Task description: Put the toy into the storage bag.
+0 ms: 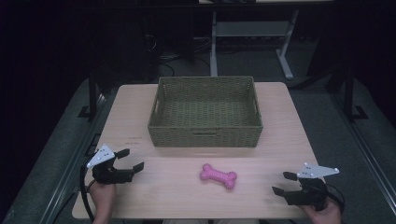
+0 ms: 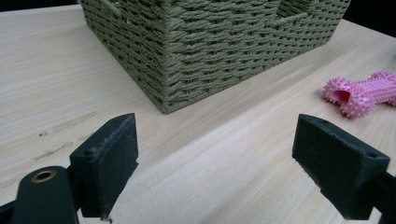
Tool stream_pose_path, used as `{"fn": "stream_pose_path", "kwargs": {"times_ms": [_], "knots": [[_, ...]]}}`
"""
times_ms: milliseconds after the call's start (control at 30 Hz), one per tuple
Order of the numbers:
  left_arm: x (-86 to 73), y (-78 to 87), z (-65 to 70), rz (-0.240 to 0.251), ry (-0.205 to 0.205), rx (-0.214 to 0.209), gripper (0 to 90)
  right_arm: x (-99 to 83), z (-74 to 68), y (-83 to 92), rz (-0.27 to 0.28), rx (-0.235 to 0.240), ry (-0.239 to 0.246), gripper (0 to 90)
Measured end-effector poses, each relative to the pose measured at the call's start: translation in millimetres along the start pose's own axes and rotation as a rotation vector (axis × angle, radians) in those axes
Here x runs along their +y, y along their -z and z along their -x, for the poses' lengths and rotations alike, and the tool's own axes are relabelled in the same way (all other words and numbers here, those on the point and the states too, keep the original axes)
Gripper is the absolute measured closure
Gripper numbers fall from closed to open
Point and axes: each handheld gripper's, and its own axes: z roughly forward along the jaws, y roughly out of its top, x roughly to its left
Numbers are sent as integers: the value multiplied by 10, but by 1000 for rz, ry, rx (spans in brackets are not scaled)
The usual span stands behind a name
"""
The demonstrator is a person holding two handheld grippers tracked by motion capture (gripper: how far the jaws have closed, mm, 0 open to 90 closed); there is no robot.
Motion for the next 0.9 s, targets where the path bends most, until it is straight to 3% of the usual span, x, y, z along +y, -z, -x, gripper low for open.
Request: {"fn": "stream_pose_path", "kwargs": {"times_ms": [167,267,400,700,900], "knots": [[-11,-24,-24,-7,4,-7,139,69,-43,-17,-23,11,14,240],[-9,-14,-16,15,9,-23,139,187,-168,-27,-19,18,67,231],[-12,-1,-17,12,2,-13,139,320,-223,-72,-34,39,93,229],[-20,-2,-31,14,13,-8,139,533,-236,-168,-63,65,127,217],[-22,-4,-32,18,22,-10,139,664,-246,-293,-111,94,138,212]]}}
